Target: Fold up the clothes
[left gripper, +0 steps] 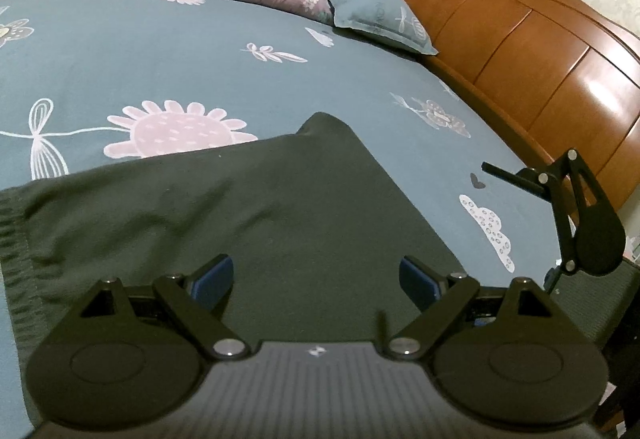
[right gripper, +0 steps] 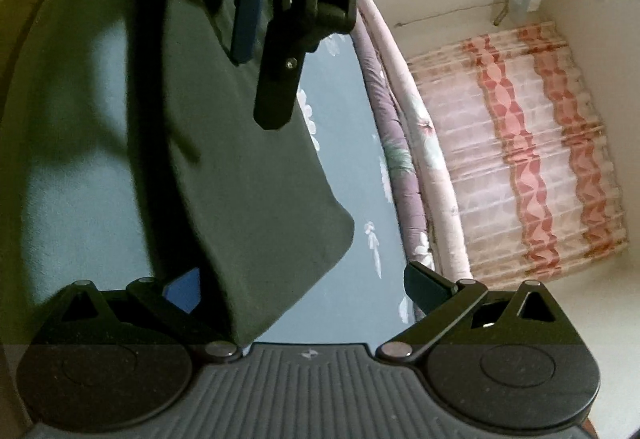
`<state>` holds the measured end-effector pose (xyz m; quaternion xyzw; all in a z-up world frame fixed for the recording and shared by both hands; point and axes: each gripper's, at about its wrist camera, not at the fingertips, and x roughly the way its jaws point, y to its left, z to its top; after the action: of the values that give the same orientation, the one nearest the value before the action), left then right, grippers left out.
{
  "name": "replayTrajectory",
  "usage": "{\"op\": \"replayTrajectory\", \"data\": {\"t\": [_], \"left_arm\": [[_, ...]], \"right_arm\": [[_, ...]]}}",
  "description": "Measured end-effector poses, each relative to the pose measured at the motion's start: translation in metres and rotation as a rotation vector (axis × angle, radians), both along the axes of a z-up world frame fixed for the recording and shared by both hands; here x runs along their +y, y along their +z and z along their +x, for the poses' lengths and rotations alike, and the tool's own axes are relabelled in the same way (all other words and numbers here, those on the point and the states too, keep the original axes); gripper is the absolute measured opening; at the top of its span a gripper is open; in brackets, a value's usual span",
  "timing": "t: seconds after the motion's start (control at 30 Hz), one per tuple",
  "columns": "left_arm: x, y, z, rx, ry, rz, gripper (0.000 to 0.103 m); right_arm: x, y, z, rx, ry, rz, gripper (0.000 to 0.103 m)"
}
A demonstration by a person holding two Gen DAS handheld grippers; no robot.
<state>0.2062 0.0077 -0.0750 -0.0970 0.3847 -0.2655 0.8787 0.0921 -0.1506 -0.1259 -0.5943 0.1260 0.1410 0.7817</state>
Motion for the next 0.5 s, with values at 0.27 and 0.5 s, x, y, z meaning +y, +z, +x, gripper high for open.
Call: {"op": "replayTrajectory", "data": {"t": [0.27, 0.5], "left_arm": [[-0.003, -0.004, -0.002, 0.004, -0.01, 0.001, 0.09], [0.0, -0.006, -0.007, 0.003, -0.011, -0.003, 0.09]], "right_arm": [[0.001, 0.011, 0.016, 0.005, -0.077, 0.053, 0.103], [-0.017, 0.004, 0.022, 0.064, -0.184, 0.07, 0.103]]}}
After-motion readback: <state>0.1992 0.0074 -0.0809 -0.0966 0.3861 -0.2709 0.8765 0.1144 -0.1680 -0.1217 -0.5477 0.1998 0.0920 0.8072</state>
